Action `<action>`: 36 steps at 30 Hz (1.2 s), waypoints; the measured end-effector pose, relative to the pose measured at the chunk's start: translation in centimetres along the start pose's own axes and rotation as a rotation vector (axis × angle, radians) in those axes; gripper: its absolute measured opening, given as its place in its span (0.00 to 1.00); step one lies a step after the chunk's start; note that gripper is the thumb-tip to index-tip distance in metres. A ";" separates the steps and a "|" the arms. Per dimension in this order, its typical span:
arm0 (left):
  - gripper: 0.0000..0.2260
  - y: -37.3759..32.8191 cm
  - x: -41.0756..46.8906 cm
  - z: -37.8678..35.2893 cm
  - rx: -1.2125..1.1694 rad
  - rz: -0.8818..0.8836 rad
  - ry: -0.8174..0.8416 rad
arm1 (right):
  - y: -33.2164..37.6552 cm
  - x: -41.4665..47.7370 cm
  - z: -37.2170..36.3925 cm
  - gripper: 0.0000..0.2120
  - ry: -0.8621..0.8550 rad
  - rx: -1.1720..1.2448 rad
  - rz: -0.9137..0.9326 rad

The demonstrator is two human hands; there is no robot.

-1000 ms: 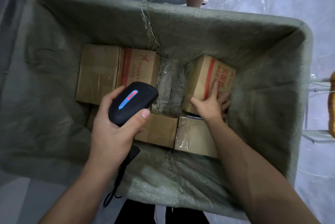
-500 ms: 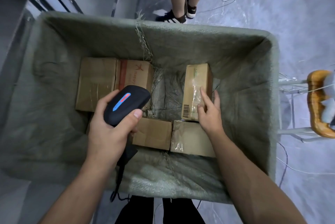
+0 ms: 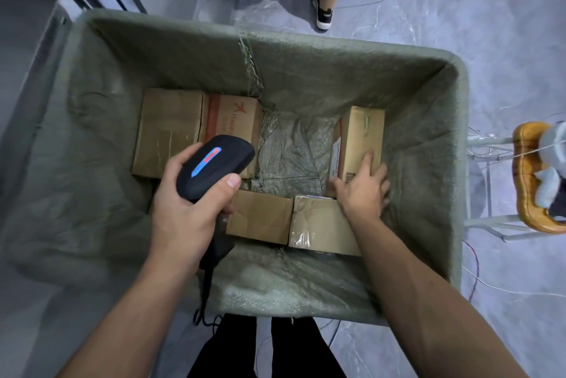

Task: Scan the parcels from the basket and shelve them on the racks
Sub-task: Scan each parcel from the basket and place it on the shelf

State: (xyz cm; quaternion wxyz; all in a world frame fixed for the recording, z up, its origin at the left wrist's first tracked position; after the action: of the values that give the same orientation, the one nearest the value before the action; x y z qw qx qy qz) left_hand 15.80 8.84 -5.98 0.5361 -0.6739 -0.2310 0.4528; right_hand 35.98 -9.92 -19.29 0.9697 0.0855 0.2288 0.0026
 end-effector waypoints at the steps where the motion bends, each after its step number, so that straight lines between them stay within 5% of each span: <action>1: 0.29 0.0 -0.2 0.1 -0.002 0.001 -0.002 | -0.1 0.0 0.1 0.47 -0.003 -0.009 0.000; 9: 0.27 -1.1 -2.0 0.7 0.018 -0.027 -0.027 | -0.5 0.3 2.3 0.44 0.079 0.131 -0.012; 22: 0.35 -3.3 -7.8 3.1 0.008 -0.129 -0.064 | 0.1 -6.3 7.1 0.47 0.181 0.424 0.318; 36: 0.25 -7.1 -17.7 9.3 0.029 -0.306 0.038 | -1.7 -18.5 11.8 0.49 0.150 0.822 0.622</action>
State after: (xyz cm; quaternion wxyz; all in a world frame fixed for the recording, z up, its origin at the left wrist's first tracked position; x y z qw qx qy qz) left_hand 0.53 1.75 6.95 0.6127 -0.6317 -0.3141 0.3562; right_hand 24.58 -14.40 -0.99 0.7904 0.5227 0.2437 0.2067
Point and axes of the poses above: each hand's wrist, its own x-axis towards the middle knuckle, its own z-axis out of the back of the hand, y = z × x, the point moved 2 cm from there along x, towards the middle knuckle, and after that the axes turned 5 degrees about -x, right-handed, at the moved point
